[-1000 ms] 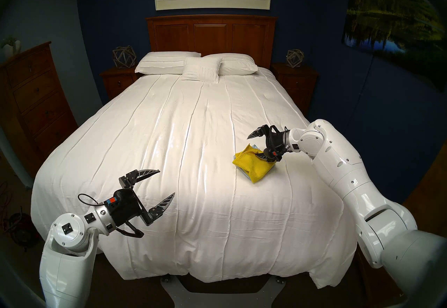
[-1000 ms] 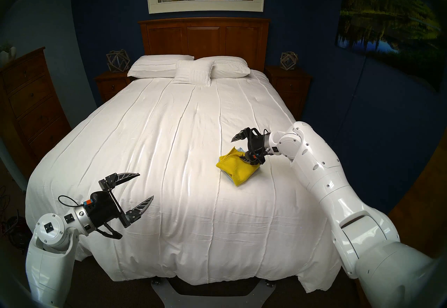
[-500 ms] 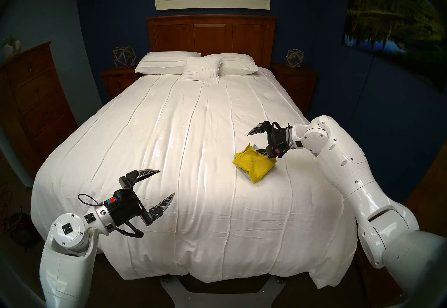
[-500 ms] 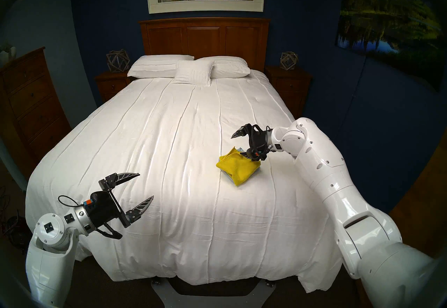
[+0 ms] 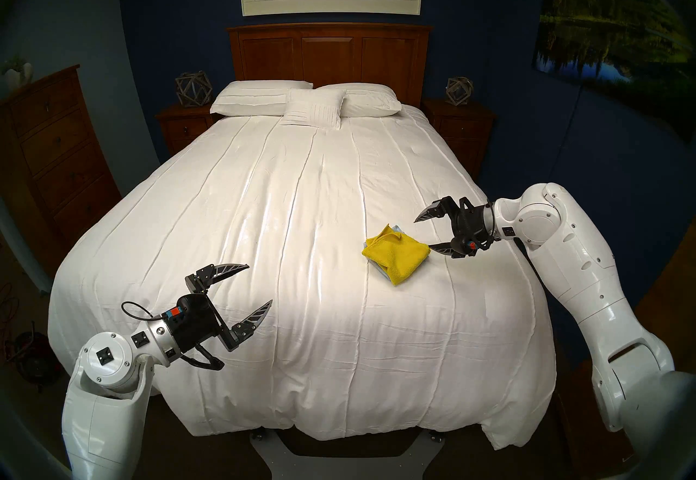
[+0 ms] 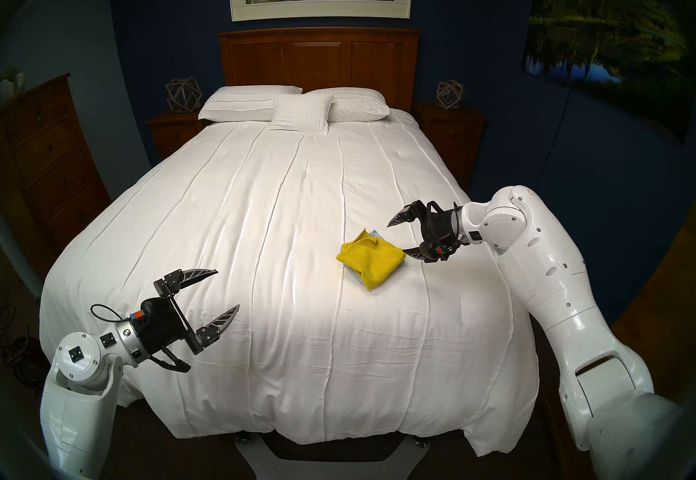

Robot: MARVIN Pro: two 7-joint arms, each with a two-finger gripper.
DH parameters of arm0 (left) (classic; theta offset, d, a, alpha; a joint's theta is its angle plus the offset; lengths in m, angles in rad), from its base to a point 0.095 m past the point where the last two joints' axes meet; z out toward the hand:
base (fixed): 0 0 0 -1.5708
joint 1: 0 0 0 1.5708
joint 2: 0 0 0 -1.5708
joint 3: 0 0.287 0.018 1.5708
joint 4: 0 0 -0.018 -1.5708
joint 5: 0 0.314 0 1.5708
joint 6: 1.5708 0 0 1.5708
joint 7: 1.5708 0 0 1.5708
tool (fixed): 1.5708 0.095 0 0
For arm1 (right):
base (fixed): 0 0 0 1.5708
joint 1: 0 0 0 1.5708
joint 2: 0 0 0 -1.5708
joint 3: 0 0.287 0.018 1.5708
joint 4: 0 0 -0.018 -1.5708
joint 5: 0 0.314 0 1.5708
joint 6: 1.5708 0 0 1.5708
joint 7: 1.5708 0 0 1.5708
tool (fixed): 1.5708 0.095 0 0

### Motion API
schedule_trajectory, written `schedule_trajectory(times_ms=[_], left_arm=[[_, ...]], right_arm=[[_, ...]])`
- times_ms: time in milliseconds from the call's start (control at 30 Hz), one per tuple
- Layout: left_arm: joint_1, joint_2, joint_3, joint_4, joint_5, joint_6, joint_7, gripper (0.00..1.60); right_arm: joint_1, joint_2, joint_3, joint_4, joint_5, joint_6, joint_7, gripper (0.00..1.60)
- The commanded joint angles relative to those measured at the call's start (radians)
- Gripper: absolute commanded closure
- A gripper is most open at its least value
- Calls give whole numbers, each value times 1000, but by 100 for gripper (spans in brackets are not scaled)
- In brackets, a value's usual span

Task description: Fold the hand towels twice and stack them up

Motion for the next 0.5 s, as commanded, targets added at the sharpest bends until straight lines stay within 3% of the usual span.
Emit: schedule_trajectory(times_ms=[0, 200, 333, 467], left_arm=[[-2, 2, -3, -14, -3, -1, -1, 0], [-1, 1, -4, -15, -2, -1, -2, 0], [-1, 0, -4, -16, -2, -1, -2, 0], [-1, 0, -5, -17, -2, 0, -3, 0]], right_arm=[[-102, 67, 42, -103, 109, 19, 31, 0], [-197, 125, 51, -197, 186, 101, 83, 0], [-233, 138, 59, -234, 184, 165, 76, 0], [-296, 119, 107, -298, 152, 240, 48, 0]])
